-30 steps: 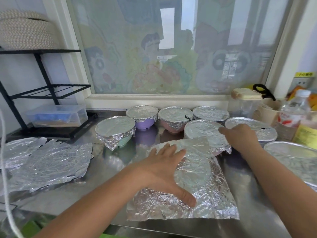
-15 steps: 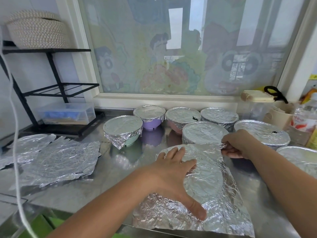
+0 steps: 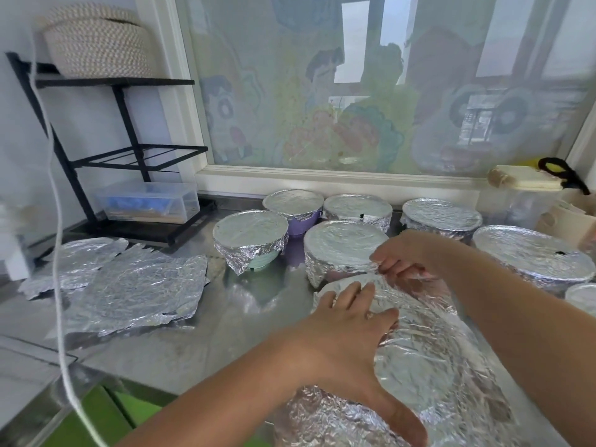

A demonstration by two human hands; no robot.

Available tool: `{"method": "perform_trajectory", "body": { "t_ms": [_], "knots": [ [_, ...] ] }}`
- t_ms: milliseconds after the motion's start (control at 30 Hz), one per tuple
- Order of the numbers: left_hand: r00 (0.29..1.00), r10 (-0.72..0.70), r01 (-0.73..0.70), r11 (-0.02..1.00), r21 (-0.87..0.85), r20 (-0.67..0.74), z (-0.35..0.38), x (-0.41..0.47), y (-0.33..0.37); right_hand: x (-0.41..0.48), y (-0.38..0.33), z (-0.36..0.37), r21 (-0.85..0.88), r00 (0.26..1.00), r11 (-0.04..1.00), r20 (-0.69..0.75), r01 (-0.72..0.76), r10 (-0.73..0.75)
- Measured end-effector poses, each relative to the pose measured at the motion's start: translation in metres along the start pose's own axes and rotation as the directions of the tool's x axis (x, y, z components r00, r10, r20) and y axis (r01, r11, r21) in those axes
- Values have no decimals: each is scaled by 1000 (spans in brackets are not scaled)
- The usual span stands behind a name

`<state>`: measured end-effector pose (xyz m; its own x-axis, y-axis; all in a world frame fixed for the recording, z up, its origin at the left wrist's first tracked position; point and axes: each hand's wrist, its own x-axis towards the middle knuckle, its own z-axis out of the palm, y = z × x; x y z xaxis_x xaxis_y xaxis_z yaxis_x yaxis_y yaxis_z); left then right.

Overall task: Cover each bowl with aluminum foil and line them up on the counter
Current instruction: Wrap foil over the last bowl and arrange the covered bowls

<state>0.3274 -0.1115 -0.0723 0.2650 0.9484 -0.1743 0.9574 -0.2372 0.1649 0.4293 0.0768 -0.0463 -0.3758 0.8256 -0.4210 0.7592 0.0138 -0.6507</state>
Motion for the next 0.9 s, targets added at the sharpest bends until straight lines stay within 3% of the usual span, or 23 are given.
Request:
{"method": "perform_trajectory", "body": {
  "t_ms": [133, 233, 367, 633, 900],
  "knots": [
    [1000, 8, -8, 1000, 13, -27, 1, 0, 0, -3, -19, 11, -117, 987, 989, 147, 85, -67],
    [999, 16, -16, 1000, 8, -32, 0, 0, -1, -2, -23, 5, -149, 989, 984, 126, 94, -75],
    [999, 21, -21, 1000, -5, -36, 0, 2, -2, 11, -10, -6, -193, 1000, 981, 5, -4, 5],
    [997, 25, -26, 1000, -11, -69, 0, 4, -1, 39, -16, 17, -6, 994, 994, -26, 108, -108],
    [996, 42, -41, 999, 3, -84, 1, 4, -4, 55, -31, 30, 69, 991, 989, -49, 127, -124]
  ]
}}
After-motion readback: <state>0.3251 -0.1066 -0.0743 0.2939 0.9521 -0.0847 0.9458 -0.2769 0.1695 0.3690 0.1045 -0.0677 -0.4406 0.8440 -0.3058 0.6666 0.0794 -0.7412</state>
